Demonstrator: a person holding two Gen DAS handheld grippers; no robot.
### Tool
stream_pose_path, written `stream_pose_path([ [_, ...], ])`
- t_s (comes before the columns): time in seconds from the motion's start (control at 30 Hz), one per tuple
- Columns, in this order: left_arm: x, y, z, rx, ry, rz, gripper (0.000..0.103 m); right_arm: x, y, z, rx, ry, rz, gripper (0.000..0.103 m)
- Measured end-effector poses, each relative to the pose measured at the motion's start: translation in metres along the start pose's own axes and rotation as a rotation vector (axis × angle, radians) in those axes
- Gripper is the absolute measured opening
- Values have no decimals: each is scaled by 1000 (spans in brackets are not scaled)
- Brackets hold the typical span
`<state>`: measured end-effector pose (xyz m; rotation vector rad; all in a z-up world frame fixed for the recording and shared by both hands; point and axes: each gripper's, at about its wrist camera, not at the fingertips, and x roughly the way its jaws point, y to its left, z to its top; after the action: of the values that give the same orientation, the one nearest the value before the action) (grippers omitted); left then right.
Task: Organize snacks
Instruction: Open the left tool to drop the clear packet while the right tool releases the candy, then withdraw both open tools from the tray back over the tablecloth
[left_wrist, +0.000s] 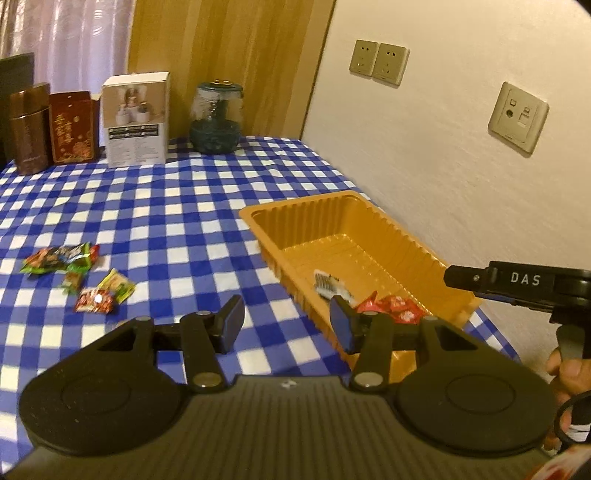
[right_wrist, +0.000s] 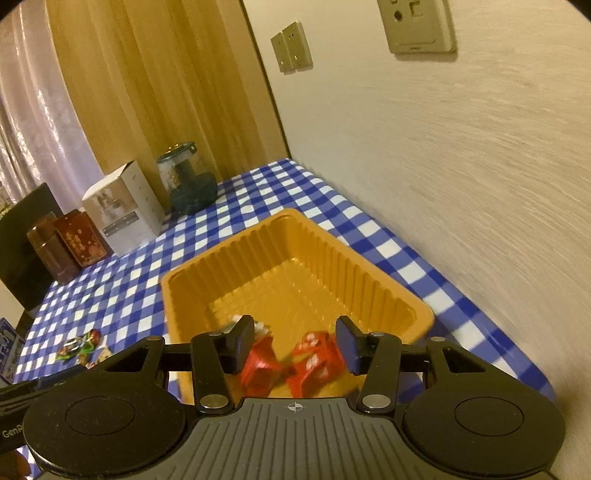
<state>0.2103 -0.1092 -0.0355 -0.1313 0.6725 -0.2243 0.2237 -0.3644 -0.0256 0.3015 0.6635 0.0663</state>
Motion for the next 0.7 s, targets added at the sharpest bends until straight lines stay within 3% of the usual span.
stream_pose_path([
  [0.7,-110,28,-45,-38,-18,76,66,-82,76,-64,-61,35,73,60],
])
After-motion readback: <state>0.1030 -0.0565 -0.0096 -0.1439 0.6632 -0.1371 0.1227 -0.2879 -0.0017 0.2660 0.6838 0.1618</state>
